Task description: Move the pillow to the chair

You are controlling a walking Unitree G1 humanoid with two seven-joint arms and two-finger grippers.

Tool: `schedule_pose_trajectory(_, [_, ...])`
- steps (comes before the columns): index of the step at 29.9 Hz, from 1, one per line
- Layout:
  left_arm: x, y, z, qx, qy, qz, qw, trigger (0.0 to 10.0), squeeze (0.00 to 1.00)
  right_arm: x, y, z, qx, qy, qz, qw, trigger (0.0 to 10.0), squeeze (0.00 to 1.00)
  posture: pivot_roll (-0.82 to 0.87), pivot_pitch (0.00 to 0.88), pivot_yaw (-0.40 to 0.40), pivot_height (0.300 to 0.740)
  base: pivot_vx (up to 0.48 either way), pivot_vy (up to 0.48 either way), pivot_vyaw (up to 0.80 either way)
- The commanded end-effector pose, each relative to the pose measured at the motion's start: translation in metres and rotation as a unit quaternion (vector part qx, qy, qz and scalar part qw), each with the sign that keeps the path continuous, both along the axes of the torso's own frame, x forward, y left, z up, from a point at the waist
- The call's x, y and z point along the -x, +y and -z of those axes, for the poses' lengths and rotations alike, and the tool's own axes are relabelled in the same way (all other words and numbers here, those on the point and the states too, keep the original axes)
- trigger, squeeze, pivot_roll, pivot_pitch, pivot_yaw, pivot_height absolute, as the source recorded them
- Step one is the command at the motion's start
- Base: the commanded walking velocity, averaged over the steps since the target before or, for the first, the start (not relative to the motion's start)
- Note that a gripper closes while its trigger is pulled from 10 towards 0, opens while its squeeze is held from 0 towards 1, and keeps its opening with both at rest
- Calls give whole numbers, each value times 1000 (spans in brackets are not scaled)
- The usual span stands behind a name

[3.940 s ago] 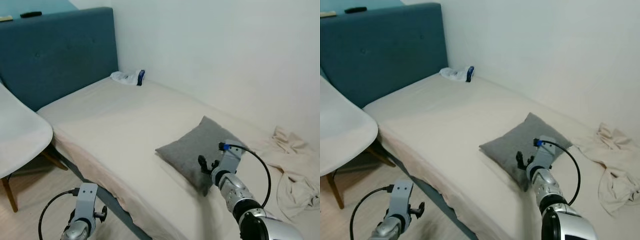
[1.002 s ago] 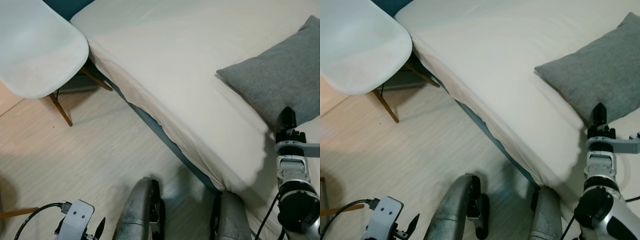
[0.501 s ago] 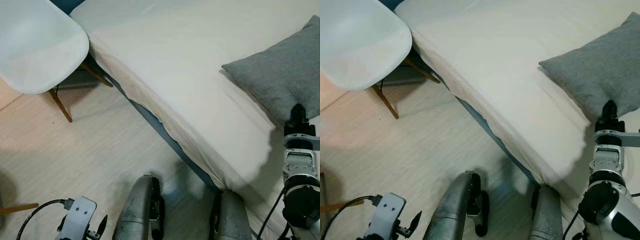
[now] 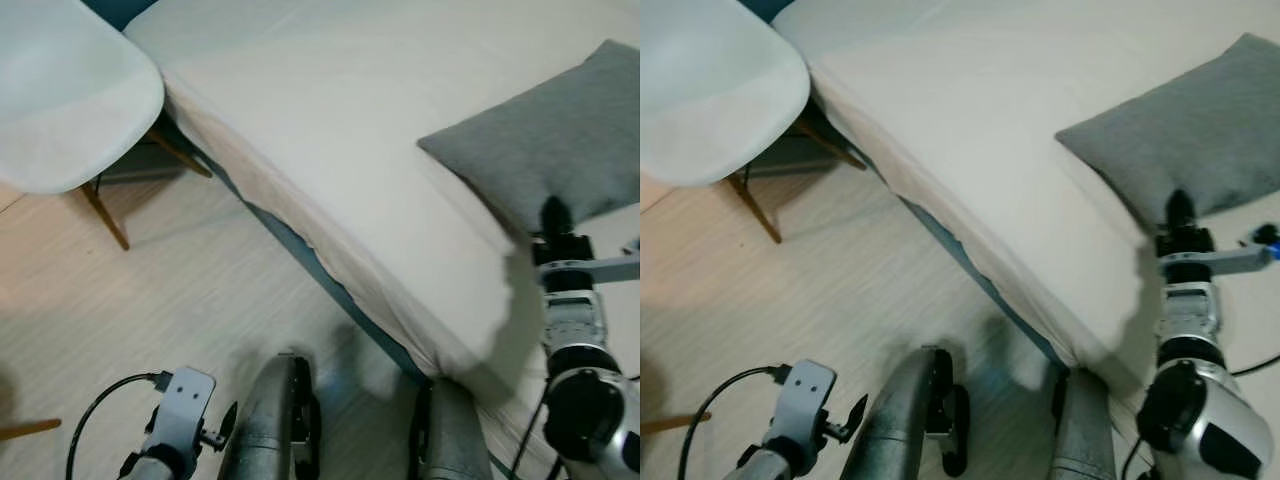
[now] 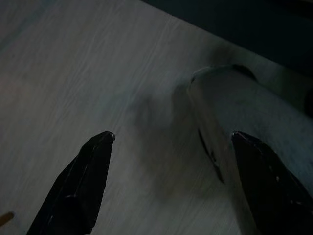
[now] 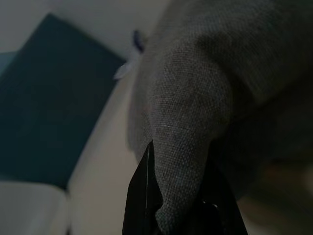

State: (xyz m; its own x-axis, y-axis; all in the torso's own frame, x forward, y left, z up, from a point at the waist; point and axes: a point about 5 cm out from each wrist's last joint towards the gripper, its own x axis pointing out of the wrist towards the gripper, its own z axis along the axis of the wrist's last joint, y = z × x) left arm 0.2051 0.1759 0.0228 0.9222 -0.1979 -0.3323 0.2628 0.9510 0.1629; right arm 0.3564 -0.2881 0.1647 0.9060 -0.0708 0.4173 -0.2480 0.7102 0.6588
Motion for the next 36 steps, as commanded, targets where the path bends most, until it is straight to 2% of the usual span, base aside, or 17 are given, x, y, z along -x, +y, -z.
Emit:
schedule_pose_trajectory(1, [10,1,13,7,29,-13,999,10000,0,-2,24,12,32,9,-69,997,0,0,182,356,85,625,0,0,0])
schedule_pose_trajectory(3, [2,-3,13,14,22,-16,1000,10000,0,-5,55,17,56,-5,-142,988,0,0,166,332,70,625,0,0,0])
schedule_pose_trajectory(4, [2,-3,13,14,22,-16,1000,10000,0,-5,55,17,56,-5,-142,988,0,0,166,332,70,625,0,0,0])
schedule_pose_trajectory(5, [-5,-6,13,18,17,-17,1000,10000,0,-5,74,20,61,-13,-186,981,0,0,148,310,58,625,0,0,0])
schedule_pose_trajectory(6, [-17,-13,12,25,8,-15,1000,10000,0,1,113,24,87,-36,-277,956,0,0,132,286,49,625,0,0,0])
schedule_pose_trajectory(7, [-17,-13,12,25,8,-15,1000,10000,0,1,113,24,87,-36,-277,956,0,0,132,286,49,625,0,0,0])
schedule_pose_trajectory(9, [-24,-17,12,30,3,-15,999,10000,0,7,138,23,92,-58,-332,937,0,0,120,266,43,625,0,0,0])
schedule_pose_trajectory(11, [-27,-18,11,33,2,-16,999,10000,0,11,148,21,91,-67,-354,928,0,0,108,246,37,625,0,0,0])
schedule_pose_trajectory(13, [-27,-18,11,33,2,-16,999,10000,0,11,148,21,91,-67,-354,928,0,0,108,246,37,625,0,0,0])
schedule_pose_trajectory(15, [-43,-25,10,42,-7,-17,999,10000,0,24,183,13,98,-99,-428,893,0,0,76,170,19,625,0,0,0])
schedule_pose_trajectory(17, [-51,-30,8,47,-14,-17,999,10000,0,27,194,10,100,-106,-442,885,0,0,73,145,8,625,0,0,0])
schedule_pose_trajectory(21, [-62,-35,4,52,-24,-18,998,10000,0,18,199,9,109,-84,-414,900,0,0,78,109,-9,625,0,0,0])
schedule_pose_trajectory(22, [-66,-36,3,55,-30,-22,998,10000,0,12,195,9,110,-56,-378,918,0,0,78,95,-15,625,0,0,0])
schedule_pose_trajectory(24, [-71,-35,2,58,-34,-32,997,10000,0,3,189,11,118,-12,-331,936,0,0,77,68,-25,625,0,0,0])
schedule_pose_trajectory(28, [-74,-32,3,62,-34,-46,996,10000,0,2,187,17,141,19,-325,935,0,0,79,43,-35,625,0,0,0])
schedule_pose_trajectory(30, [-75,-28,4,63,-34,-55,996,10000,0,10,191,19,159,13,-351,923,0,0,80,38,-39,625,0,0,0])
schedule_pose_trajectory(36, [-77,-19,8,53,-36,-79,995,10000,0,19,206,21,143,7,-385,912,0,0,82,7,-46,650,0,0,0])
